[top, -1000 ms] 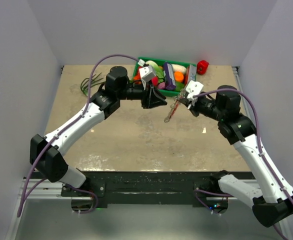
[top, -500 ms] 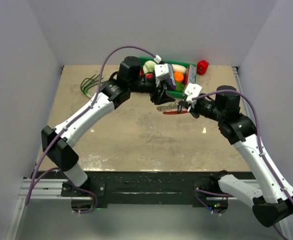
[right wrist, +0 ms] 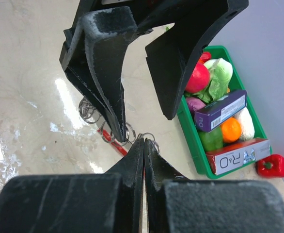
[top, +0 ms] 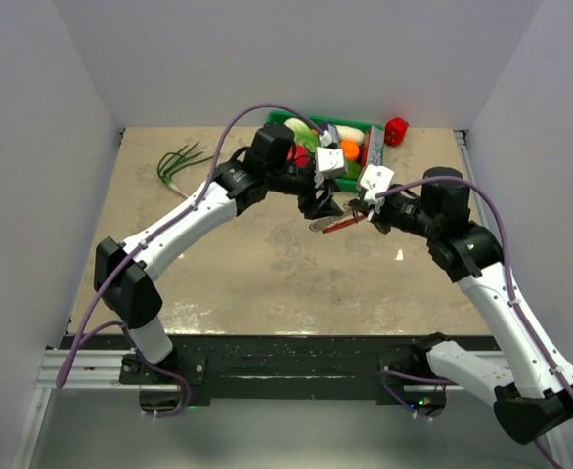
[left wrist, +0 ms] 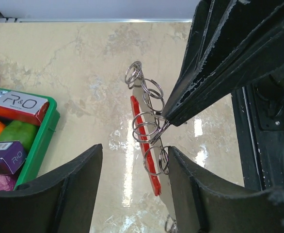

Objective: Remove the keys from the keyring

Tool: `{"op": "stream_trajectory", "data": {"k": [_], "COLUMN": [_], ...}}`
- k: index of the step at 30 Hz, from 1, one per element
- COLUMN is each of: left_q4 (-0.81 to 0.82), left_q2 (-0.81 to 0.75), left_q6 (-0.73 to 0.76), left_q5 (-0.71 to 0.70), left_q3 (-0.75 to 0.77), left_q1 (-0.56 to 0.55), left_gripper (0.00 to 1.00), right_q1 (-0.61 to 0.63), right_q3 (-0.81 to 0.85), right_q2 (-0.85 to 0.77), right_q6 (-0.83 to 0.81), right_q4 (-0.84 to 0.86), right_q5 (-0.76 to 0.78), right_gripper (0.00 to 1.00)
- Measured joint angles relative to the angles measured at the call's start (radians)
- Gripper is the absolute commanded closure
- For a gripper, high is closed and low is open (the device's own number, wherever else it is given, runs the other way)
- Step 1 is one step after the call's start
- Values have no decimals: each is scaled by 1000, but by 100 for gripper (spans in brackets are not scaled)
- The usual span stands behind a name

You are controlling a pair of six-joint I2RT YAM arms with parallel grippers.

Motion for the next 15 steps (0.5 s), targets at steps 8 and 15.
{"op": "stream_trajectory", "data": {"k": [8, 15], "left_q4": [39, 53], "left_q2": [-37, -38], "left_q6": [42, 42], "left_q5": [40, 84], "left_q3": [-48, -48], "left_q1": [0, -3], "left_gripper": [39, 44], "right_q1": [1, 2], "right_q3": [0, 0], "right_q2": [0, 0], "right_q6": [-1, 0], "right_q4": [-8, -8], "right_q5": [-2, -3], "right_gripper": [100, 100]}}
